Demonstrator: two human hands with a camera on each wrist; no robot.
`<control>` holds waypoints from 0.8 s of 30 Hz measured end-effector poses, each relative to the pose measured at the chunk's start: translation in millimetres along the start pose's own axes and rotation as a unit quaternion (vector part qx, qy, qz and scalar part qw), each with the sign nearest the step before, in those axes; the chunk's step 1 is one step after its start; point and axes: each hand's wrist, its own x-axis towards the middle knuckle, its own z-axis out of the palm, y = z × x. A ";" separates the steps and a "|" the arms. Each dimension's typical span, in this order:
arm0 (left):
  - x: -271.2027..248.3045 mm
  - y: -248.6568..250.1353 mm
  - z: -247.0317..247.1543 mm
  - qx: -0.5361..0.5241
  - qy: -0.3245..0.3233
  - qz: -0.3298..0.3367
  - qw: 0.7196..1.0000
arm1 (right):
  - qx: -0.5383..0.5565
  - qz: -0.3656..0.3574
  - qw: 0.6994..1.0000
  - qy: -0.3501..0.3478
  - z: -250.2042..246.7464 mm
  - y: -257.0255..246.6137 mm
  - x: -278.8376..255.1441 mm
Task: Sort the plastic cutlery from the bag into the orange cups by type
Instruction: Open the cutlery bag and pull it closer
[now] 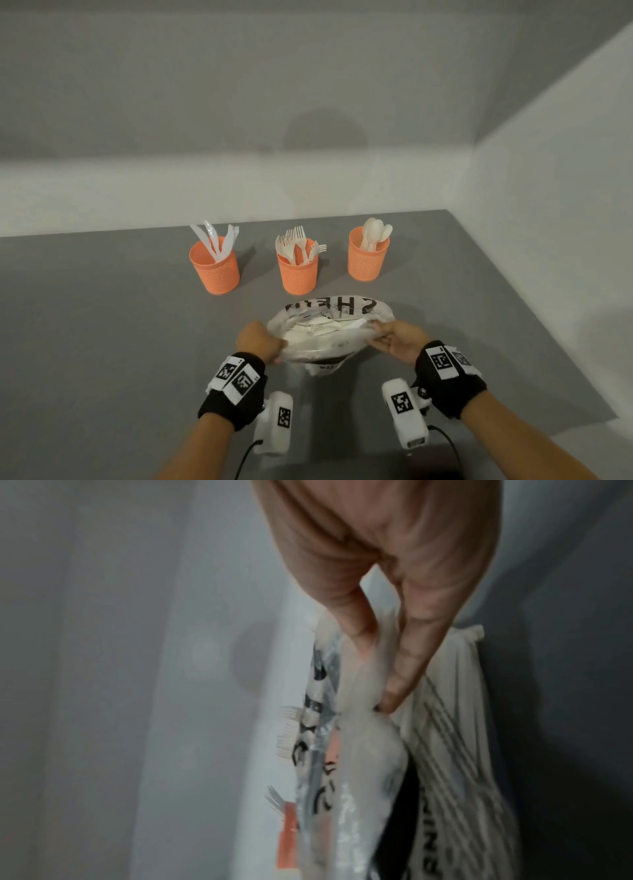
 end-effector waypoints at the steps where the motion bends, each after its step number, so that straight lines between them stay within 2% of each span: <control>1: 1.9 -3.3 -0.7 -0.113 -0.012 -0.020 0.993 | 0.033 -0.005 0.999 -0.010 -0.7 -0.4 -1.7; 3: 3.3 -9.4 -1.0 -0.312 -0.025 -0.062 0.948 | 0.097 -0.004 0.995 -0.015 -2.2 0.4 -4.2; 6: 4.3 -12.6 1.4 -0.536 -0.049 -0.142 0.831 | 0.158 -0.012 0.987 -0.009 -4.5 9.6 -1.2; 7: 4.3 -13.3 2.0 -0.583 -0.066 -0.172 0.791 | 0.176 -0.017 0.984 -0.008 -5.7 13.5 2.3; 8: 4.0 -13.1 2.2 -0.609 -0.083 -0.190 0.766 | 0.182 -0.027 0.983 -0.011 -6.2 16.2 3.7; 9: 2.0 -11.0 2.3 -0.618 -0.100 -0.192 0.756 | 0.186 -0.036 0.981 -0.028 -4.7 17.5 2.1; 10: 0.3 -7.8 3.0 -0.617 -0.108 -0.188 0.756 | 0.184 -0.044 0.981 -0.041 -2.8 17.5 -0.1; 12: -5.0 0.4 4.4 -0.599 -0.109 -0.175 0.774 | 0.169 -0.072 0.982 -0.053 7.4 16.0 -6.8; 14: -4.7 5.9 9.6 -0.568 -0.113 -0.153 0.801 | 0.123 -0.105 0.987 -0.018 14.7 18.9 -2.0; 16: -2.2 10.6 15.5 -0.526 -0.095 -0.120 0.836 | 0.020 -0.124 0.992 0.025 15.4 23.5 7.9; 19: 6.3 11.1 21.8 -0.385 0.033 -0.035 0.922 | -0.095 -0.107 0.987 0.072 9.3 24.6 15.6; 20: 7.5 11.4 22.1 -0.351 0.076 0.000 0.933 | -0.118 -0.114 0.982 0.097 8.5 22.6 15.7; 22: 9.9 11.6 22.0 -0.311 0.119 0.070 0.940 | -0.134 -0.137 0.972 0.136 7.8 16.6 16.7; 24: 13.0 12.0 19.8 -0.244 0.144 0.133 0.950 | -0.104 -0.142 0.976 0.132 6.7 13.5 21.7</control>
